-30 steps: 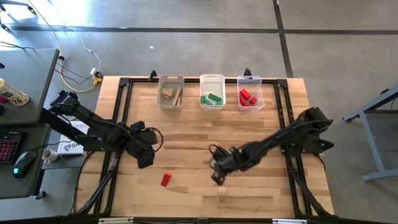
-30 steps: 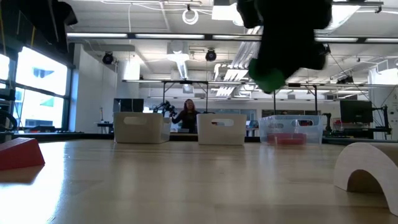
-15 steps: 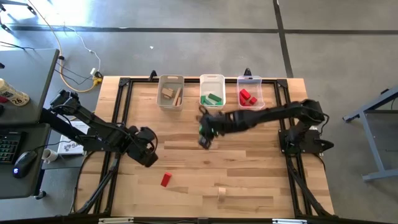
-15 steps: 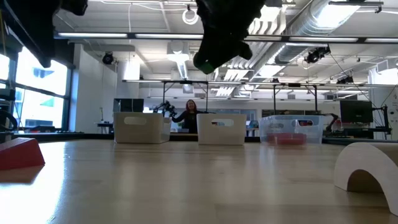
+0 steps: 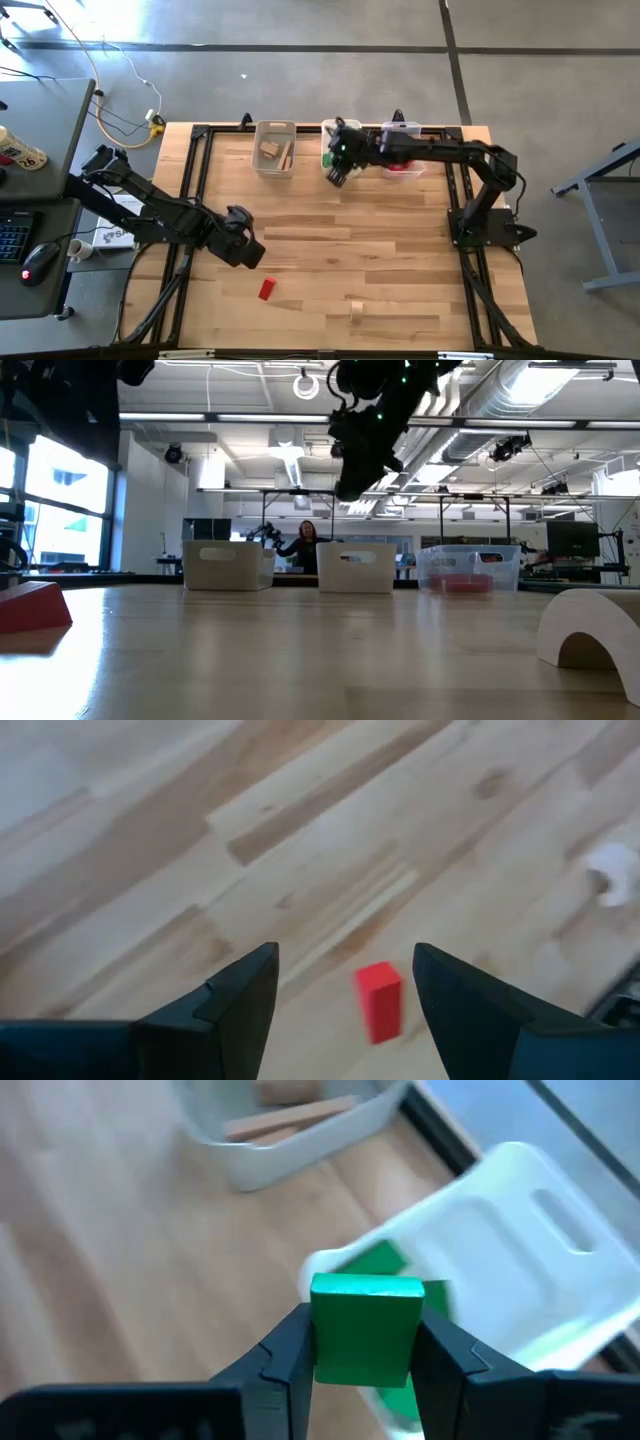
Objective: Sort & place blocks by color
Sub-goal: Put the green block into the white bin, then put the red triangular block into the transparent bin
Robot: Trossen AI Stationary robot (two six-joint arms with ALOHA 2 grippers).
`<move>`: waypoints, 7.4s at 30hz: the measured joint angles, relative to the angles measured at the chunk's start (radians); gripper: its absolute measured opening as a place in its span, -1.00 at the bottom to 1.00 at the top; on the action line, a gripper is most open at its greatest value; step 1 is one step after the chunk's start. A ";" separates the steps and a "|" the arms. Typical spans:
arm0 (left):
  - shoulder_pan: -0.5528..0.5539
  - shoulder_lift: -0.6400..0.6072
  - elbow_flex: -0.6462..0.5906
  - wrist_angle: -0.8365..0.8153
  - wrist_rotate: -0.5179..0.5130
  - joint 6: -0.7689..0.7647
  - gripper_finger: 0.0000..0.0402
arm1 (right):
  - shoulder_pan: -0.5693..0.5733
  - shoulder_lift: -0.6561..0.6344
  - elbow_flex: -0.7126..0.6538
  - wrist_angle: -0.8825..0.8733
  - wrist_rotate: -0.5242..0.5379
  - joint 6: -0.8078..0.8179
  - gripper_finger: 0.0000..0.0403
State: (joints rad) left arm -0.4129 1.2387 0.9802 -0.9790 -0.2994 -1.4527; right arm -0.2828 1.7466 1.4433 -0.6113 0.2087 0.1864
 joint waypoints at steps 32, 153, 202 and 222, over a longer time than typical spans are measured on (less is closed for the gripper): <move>-0.007 0.283 -0.001 0.294 0.171 -0.110 0.10 | -0.214 0.148 0.001 0.012 -0.236 -0.166 -0.25; 0.700 -0.006 0.001 0.787 0.295 0.862 -0.50 | -0.037 -0.319 -0.037 -0.293 -0.433 -0.051 -0.24; 0.868 -0.005 0.001 1.331 0.681 1.038 -0.49 | 0.070 -0.282 -0.040 0.501 -0.477 0.199 0.24; 0.868 -0.004 0.001 1.325 0.737 1.037 -0.47 | 0.076 -0.196 -0.040 0.639 -0.469 0.191 0.22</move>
State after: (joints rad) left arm 0.4551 1.2344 0.9810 0.3458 0.4381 -0.4155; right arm -0.2066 1.5508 1.4029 0.0272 -0.2606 0.3778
